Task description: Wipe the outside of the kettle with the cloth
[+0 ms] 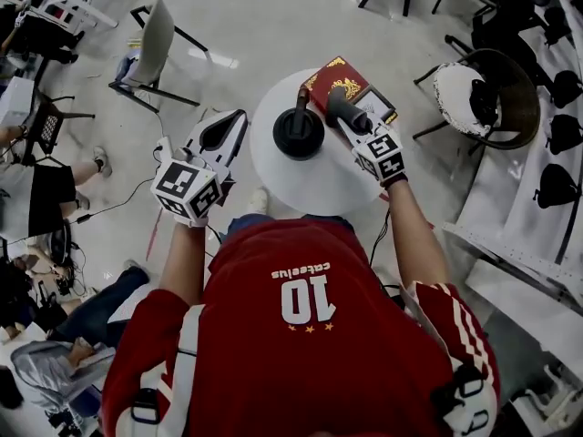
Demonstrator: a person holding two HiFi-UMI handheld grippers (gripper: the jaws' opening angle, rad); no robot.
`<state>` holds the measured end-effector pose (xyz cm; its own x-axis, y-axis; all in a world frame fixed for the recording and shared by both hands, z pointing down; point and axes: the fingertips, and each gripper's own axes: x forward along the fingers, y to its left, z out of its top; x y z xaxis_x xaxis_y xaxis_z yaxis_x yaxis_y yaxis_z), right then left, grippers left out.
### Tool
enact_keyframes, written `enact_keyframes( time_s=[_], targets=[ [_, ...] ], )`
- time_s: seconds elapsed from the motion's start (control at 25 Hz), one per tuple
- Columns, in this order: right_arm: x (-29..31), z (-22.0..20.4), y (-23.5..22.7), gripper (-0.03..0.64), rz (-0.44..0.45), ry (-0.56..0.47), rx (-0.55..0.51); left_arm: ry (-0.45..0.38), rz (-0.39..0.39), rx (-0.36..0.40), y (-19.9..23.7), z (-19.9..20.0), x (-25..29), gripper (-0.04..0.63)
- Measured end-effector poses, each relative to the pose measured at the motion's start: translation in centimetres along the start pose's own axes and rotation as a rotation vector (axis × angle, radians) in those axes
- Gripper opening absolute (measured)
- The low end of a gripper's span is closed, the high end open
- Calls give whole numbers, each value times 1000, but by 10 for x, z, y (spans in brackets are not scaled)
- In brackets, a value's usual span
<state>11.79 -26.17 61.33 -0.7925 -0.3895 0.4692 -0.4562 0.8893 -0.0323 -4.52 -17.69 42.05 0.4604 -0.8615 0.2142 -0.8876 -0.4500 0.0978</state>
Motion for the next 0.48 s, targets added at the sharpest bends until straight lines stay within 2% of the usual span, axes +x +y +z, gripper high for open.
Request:
enact_keyframes(
  time_s=[0.24, 0.48],
  targets=[
    [32, -41, -4, 43, 86, 84, -47, 33, 56, 8, -4, -9, -2, 8],
    [63, -63, 2, 43, 157, 133, -65, 31, 107, 18, -3, -11, -14, 8]
  ],
)
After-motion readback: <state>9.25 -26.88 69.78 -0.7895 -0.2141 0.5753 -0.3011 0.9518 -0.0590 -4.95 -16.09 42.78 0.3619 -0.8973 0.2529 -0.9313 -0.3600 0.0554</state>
